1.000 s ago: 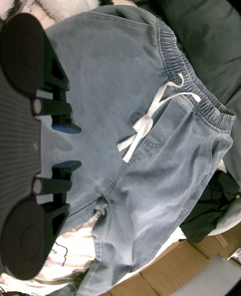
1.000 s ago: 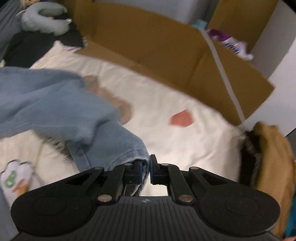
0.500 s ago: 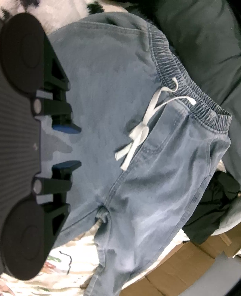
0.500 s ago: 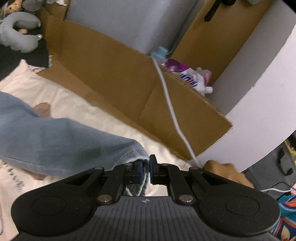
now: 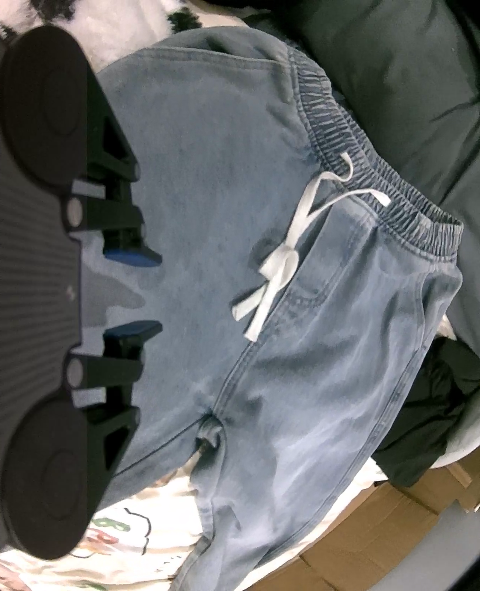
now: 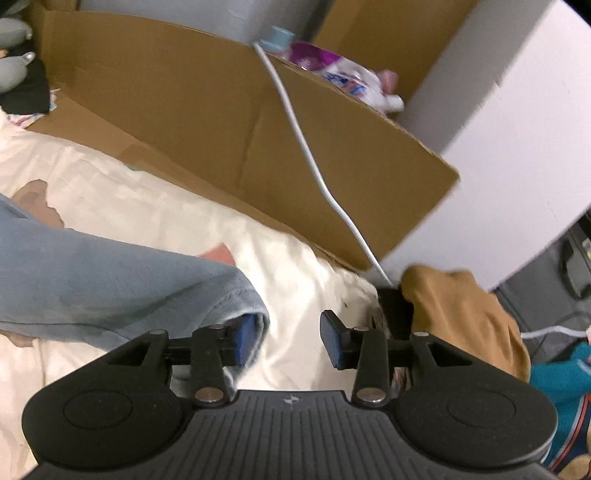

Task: Fold clothes

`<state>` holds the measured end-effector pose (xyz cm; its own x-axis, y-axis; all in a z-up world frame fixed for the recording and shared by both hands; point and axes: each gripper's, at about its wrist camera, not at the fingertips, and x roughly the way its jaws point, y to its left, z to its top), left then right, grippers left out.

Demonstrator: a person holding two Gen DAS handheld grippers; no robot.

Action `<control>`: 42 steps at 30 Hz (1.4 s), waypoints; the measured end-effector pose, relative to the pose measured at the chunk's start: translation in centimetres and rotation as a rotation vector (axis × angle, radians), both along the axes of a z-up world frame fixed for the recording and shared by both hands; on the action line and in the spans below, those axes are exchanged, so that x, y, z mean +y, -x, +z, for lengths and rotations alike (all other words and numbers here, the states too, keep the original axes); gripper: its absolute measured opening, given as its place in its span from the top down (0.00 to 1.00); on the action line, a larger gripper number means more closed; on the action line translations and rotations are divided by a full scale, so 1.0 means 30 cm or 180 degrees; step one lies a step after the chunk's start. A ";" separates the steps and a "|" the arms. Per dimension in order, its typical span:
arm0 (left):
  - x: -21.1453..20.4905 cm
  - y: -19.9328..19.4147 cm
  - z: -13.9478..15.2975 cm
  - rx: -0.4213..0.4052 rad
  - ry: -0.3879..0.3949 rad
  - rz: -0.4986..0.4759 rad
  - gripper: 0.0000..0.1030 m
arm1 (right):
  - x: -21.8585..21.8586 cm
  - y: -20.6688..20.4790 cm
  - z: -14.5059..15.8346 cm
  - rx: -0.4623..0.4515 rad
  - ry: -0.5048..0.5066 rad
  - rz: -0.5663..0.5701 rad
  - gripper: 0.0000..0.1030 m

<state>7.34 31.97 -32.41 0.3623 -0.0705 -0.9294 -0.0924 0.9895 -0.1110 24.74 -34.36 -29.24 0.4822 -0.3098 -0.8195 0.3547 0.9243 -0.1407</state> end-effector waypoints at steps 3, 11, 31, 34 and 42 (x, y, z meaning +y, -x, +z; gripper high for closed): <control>-0.008 -0.005 0.003 -0.0007 -0.0018 -0.0025 0.67 | -0.023 0.032 -0.013 0.0018 -0.0026 -0.0118 0.56; -0.031 -0.007 0.003 0.0006 -0.0048 -0.0041 0.67 | -0.032 0.103 -0.091 -0.0190 -0.0929 -0.0208 0.56; -0.099 0.001 0.031 0.0012 -0.0355 -0.0364 0.67 | -0.050 0.091 -0.397 -0.0444 -0.1509 -0.0488 0.48; -0.093 -0.004 0.031 -0.0005 -0.0286 -0.0316 0.67 | -0.054 0.110 -0.366 -0.0529 -0.1496 -0.0501 0.89; -0.091 -0.010 0.013 -0.0062 -0.0092 -0.0239 0.67 | -0.031 0.189 -0.237 -0.0394 -0.1387 -0.0465 0.90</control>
<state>7.65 29.25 -32.02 0.3751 -0.0712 -0.9242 -0.0160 0.9964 -0.0833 19.07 -35.28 -36.35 0.5614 -0.0219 -0.8273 0.4751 0.8270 0.3006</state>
